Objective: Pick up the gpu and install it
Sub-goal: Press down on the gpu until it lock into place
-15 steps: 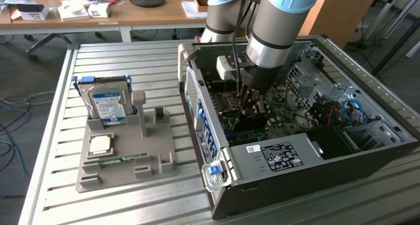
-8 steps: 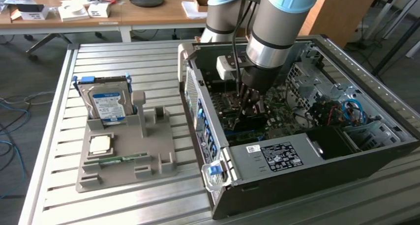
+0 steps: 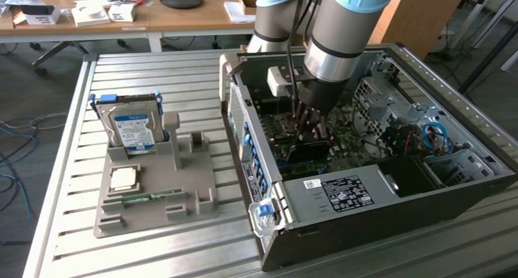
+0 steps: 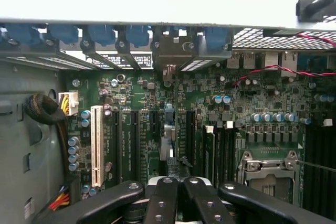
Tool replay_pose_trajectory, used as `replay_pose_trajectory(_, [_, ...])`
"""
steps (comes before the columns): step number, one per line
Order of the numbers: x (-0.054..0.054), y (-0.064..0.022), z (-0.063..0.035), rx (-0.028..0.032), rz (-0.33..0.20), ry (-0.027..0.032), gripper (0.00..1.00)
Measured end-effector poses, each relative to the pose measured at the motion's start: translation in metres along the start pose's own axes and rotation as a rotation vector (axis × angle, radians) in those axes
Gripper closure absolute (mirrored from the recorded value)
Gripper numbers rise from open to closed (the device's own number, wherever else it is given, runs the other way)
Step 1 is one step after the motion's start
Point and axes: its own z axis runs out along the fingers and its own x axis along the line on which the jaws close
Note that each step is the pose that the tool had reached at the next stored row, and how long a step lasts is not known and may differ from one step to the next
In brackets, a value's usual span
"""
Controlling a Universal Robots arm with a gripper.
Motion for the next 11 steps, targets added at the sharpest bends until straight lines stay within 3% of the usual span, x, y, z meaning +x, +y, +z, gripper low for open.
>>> replay_pose_trajectory(5, [-0.0001,0.0005,-0.0014,0.0001,0.0,0.0001,0.89])
replay_pose_trajectory(9, [-0.0001,0.0055,0.0029,0.0001,0.0,0.0003,0.89])
replay_pose_trajectory(11, [-0.0001,0.0013,0.0028,-0.0007,0.0,-0.0001,0.89])
